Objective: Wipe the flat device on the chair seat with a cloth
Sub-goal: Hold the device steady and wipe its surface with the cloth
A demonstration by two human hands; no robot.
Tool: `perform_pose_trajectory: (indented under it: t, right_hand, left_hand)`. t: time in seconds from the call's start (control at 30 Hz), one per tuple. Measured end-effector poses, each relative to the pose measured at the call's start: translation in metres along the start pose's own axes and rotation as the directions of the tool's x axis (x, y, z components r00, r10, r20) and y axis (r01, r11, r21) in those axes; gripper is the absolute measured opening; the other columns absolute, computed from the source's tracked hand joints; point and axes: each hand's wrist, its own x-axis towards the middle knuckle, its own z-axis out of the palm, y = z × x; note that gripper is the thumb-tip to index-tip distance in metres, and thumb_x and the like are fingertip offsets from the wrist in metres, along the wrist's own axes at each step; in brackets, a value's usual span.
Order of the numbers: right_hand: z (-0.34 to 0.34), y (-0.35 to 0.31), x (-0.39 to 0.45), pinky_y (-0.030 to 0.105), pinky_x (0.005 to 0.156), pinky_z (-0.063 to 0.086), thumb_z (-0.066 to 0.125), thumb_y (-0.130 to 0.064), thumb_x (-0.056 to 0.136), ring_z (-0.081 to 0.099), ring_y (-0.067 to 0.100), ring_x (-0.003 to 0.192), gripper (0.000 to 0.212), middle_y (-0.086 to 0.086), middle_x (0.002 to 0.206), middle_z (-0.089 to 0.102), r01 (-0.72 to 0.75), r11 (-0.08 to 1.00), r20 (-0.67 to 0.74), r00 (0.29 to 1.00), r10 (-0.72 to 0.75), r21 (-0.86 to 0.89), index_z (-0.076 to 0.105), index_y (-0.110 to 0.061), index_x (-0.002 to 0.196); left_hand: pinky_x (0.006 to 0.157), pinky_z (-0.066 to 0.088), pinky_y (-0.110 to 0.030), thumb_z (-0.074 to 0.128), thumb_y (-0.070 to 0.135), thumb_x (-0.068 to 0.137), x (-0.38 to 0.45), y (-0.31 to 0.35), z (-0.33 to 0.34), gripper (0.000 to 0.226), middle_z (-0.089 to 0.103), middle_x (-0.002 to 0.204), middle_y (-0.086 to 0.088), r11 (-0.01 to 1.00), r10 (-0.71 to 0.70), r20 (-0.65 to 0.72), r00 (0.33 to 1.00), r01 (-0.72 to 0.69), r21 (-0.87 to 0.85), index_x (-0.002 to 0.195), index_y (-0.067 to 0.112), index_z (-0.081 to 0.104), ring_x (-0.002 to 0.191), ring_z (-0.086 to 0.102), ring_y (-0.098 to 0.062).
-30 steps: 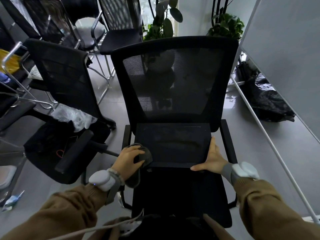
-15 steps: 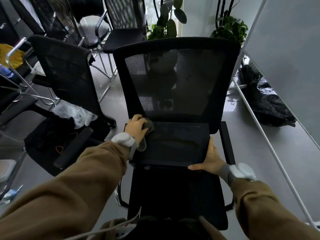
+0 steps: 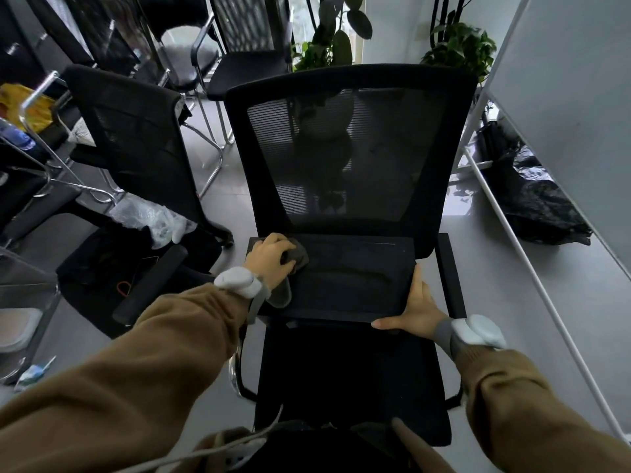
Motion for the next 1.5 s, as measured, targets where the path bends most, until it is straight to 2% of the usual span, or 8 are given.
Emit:
perform_pose_trajectory:
  t: [0.4,0.77,0.9,1.0,1.1,1.2,1.4,1.5]
  right_hand:
    - [0.002,0.001,-0.004,0.049,0.117,0.022,0.091,-0.04,0.048,0.013,0.028,0.144,0.151,0.01,0.156,0.009,-0.003,1.0,0.009,1.0,0.003,0.0,-0.024,-0.022,0.145]
    - [-0.002,-0.002,0.002,0.052,0.116,0.023,0.092,-0.035,0.049,0.015,0.029,0.143,0.147,0.012,0.154,0.012,-0.003,1.0,0.005,1.0,0.003,0.031,-0.016,-0.021,0.147]
    - [-0.002,-0.002,0.002,0.052,0.115,0.025,0.092,-0.037,0.046,0.017,0.03,0.143,0.148,0.013,0.154,0.014,0.007,1.0,-0.003,1.0,-0.007,0.027,-0.015,-0.021,0.148]
    - [-0.001,0.0,0.001,0.053,0.115,0.024,0.092,-0.038,0.046,0.018,0.031,0.143,0.15,0.014,0.154,0.014,-0.029,0.999,-0.008,1.0,0.03,0.032,-0.019,-0.024,0.147]
    - [0.0,0.002,-0.001,0.052,0.114,0.027,0.091,-0.038,0.046,0.023,0.029,0.141,0.148,0.011,0.153,0.018,-0.033,0.995,-0.014,0.999,0.034,0.093,-0.015,-0.027,0.148]
    - [0.001,0.002,-0.002,0.05,0.115,0.028,0.092,-0.037,0.045,0.024,0.025,0.142,0.148,0.007,0.154,0.02,-0.023,0.991,0.001,1.0,0.023,0.131,-0.015,-0.026,0.148]
    - [0.002,0.005,-0.002,0.05,0.115,0.028,0.091,-0.04,0.043,0.022,0.025,0.142,0.151,0.007,0.153,0.019,-0.033,0.989,0.015,0.999,0.032,0.143,-0.018,-0.03,0.146]
    - [0.003,0.006,-0.002,0.049,0.114,0.029,0.091,-0.04,0.042,0.025,0.025,0.141,0.151,0.007,0.153,0.021,-0.023,0.989,0.017,1.0,0.021,0.147,-0.018,-0.029,0.147]
  left_hand:
    - [0.111,0.033,-0.041,0.067,0.013,0.077,-0.075,-0.025,0.012,0.035,0.053,0.129,-0.01,0.98,0.196,0.136,0.971,-0.192,-0.04,0.112,0.009,0.065,0.125,0.046,-0.03]
    - [0.11,0.035,-0.037,0.062,0.014,0.082,-0.011,-0.006,-0.005,0.035,0.049,0.133,-0.009,0.998,0.065,0.135,0.989,-0.068,0.017,0.117,0.014,0.062,0.123,0.047,-0.03]
    - [0.09,0.042,-0.032,0.057,0.011,0.081,0.015,0.015,-0.012,0.024,0.061,0.116,-0.018,0.999,-0.026,0.033,0.999,0.028,-0.046,0.099,0.002,0.07,0.109,0.057,-0.035]
    - [0.081,0.044,-0.035,0.045,0.018,0.075,0.032,0.024,-0.018,0.035,0.066,0.103,-0.022,0.99,-0.073,0.04,0.996,0.078,-0.114,0.082,-0.006,0.069,0.097,0.06,-0.04]
    - [0.079,0.052,-0.039,0.05,0.008,0.08,0.044,0.026,-0.02,0.018,0.064,0.096,-0.019,0.995,-0.08,0.009,0.997,0.08,-0.052,0.067,0.011,0.061,0.089,0.062,-0.039]
    - [0.081,0.053,-0.043,0.051,0.009,0.082,0.054,0.027,-0.023,0.016,0.063,0.099,-0.018,0.997,-0.075,-0.005,0.997,0.075,-0.022,0.074,0.012,0.066,0.09,0.061,-0.04]
    - [0.097,0.044,-0.047,0.055,0.024,0.087,0.048,0.022,-0.006,0.03,0.045,0.126,-0.012,0.994,-0.078,-0.002,0.997,0.078,0.083,0.116,0.019,0.06,0.107,0.05,-0.041]
    - [0.096,0.043,-0.048,0.055,0.025,0.087,0.032,0.02,0.001,0.032,0.041,0.13,-0.009,0.994,-0.023,0.019,1.0,0.02,0.109,0.118,0.019,0.058,0.109,0.048,-0.041]
